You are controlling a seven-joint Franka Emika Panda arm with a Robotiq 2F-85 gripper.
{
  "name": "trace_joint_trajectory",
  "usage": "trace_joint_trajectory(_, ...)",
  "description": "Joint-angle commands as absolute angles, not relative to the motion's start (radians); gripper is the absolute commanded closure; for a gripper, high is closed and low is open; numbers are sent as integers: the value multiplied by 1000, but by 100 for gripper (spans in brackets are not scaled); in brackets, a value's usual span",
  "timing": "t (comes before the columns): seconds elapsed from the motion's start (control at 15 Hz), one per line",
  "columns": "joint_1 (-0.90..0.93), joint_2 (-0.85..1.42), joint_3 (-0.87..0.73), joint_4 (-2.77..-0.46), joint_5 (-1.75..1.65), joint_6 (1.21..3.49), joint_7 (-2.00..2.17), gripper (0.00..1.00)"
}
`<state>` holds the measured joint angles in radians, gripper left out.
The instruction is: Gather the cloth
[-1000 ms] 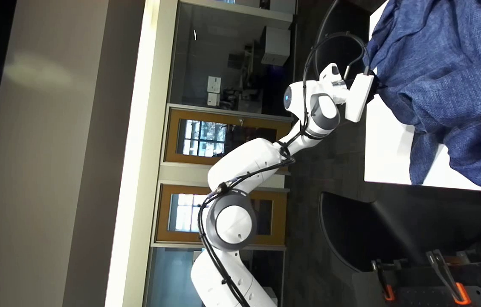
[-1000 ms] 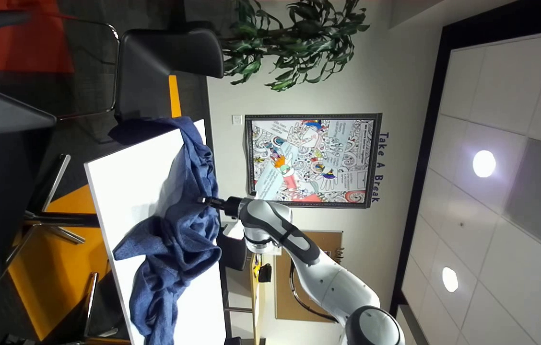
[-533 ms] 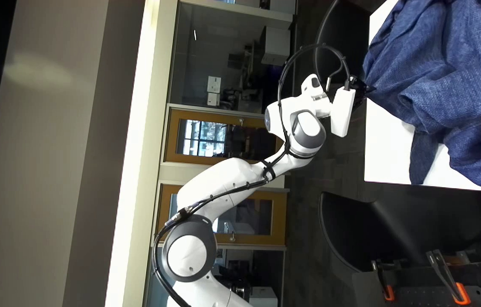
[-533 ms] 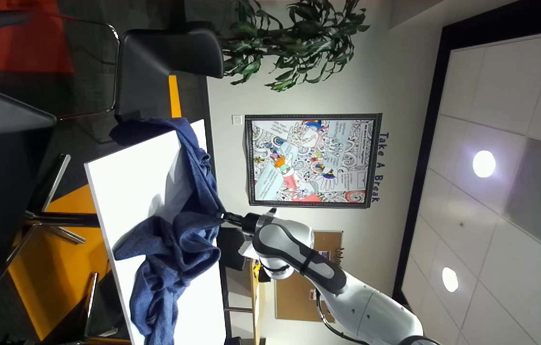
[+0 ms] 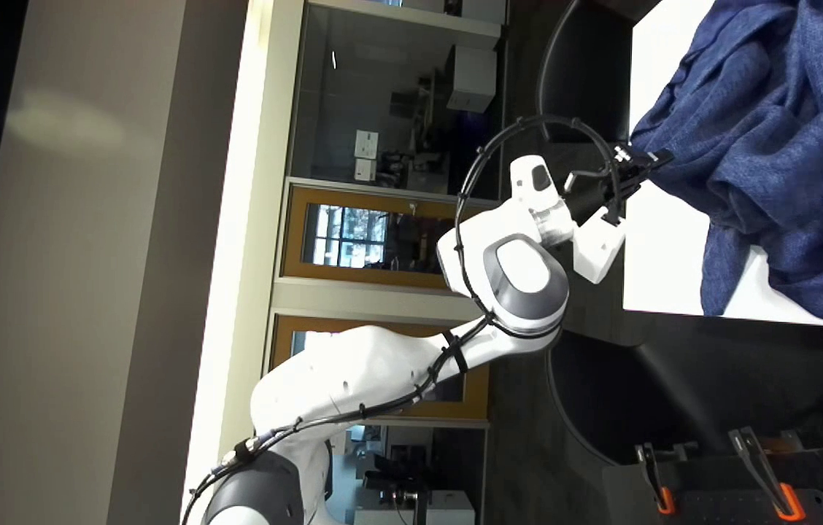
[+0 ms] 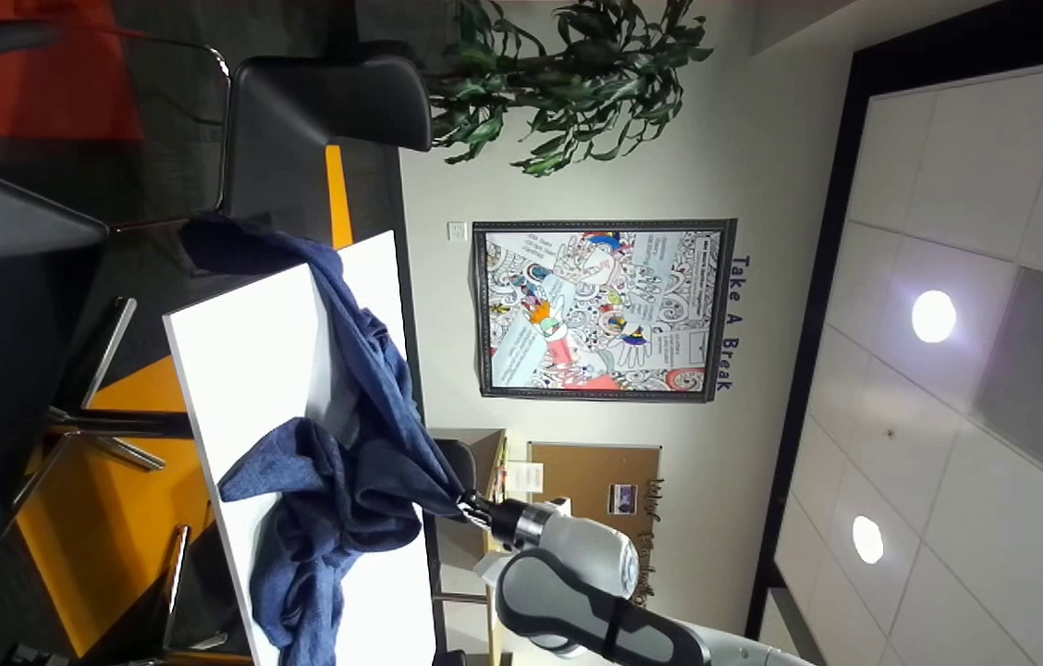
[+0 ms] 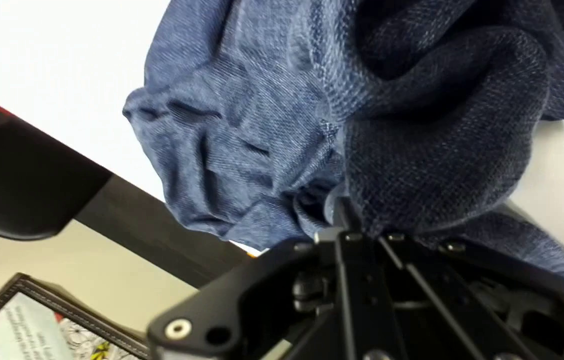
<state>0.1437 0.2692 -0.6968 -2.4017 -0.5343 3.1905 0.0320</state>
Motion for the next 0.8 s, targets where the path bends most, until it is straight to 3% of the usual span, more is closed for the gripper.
trace_joint_trajectory(0.0,269,231,-898,-2482,-554,3264,138,100)
trace_joint_trajectory(0.13,247,232,-885,-2497,-522,3281,141,100)
trace_joint_trajectory(0.4,60,205,-622,-2522,-359,3227,51,100)
trace_joint_trajectory(0.47,20,211,-558,-2519,-315,3209,52,73)
trace_joint_trajectory(0.6,-95,228,-413,-2493,-291,3187,72,66)
trace_joint_trajectory(0.73,-163,249,-318,-2468,-256,3174,56,50)
